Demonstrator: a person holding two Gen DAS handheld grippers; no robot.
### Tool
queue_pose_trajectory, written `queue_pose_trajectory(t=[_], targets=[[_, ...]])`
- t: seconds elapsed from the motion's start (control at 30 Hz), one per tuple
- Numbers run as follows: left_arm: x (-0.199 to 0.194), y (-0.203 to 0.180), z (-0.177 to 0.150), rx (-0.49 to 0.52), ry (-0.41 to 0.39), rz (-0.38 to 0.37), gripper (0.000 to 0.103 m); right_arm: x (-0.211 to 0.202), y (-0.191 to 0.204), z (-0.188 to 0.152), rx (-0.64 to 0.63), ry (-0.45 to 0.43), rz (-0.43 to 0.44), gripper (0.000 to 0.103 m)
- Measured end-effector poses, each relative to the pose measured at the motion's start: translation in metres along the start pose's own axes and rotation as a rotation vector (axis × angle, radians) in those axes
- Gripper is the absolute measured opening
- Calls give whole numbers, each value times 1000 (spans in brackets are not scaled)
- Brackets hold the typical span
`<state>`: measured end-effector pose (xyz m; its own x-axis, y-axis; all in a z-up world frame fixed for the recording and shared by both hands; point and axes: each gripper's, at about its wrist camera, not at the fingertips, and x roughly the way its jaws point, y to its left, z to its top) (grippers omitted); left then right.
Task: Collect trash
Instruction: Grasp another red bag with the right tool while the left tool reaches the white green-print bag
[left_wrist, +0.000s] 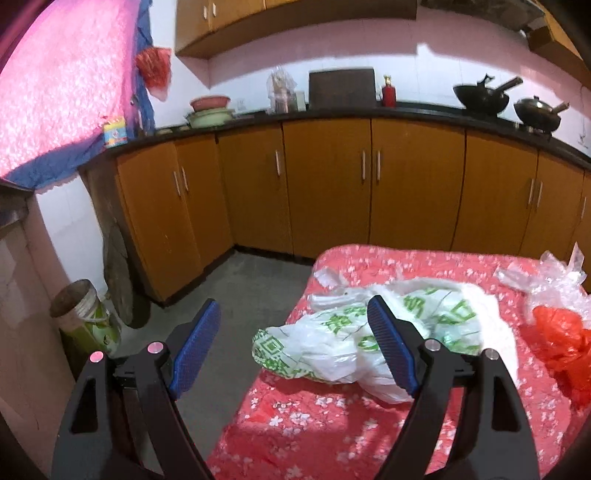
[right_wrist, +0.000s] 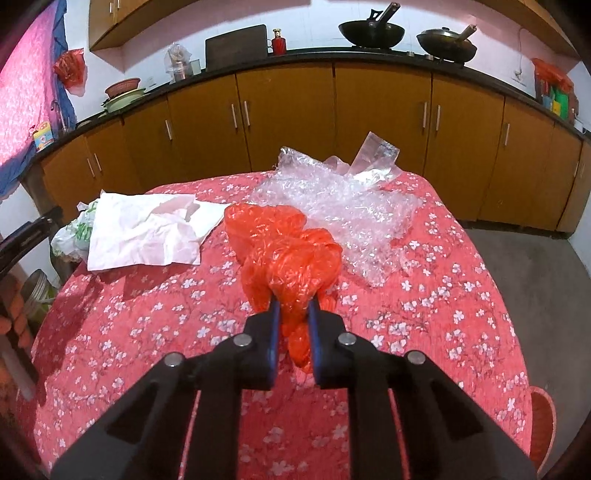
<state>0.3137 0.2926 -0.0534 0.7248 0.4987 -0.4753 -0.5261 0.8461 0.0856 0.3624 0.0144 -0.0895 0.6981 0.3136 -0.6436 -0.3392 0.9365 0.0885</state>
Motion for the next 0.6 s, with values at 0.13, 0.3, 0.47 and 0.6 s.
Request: queue_pose_trajectory(t=[0.13,0.3,0.47,0.6], targets=[[11,-1,-7,14,50,-63,81,0,0,-1,-4,6,2,15],[19,-10,-14,51,102,-119,72,0,2,-2,-11,8,0,15],[23,-18,-14,89,138,-165,41,-1,3,-2,-14,9,-4,15],[22,-19,-15,100,139,-185,15,-2,3,-2,-16,10,-6,15]])
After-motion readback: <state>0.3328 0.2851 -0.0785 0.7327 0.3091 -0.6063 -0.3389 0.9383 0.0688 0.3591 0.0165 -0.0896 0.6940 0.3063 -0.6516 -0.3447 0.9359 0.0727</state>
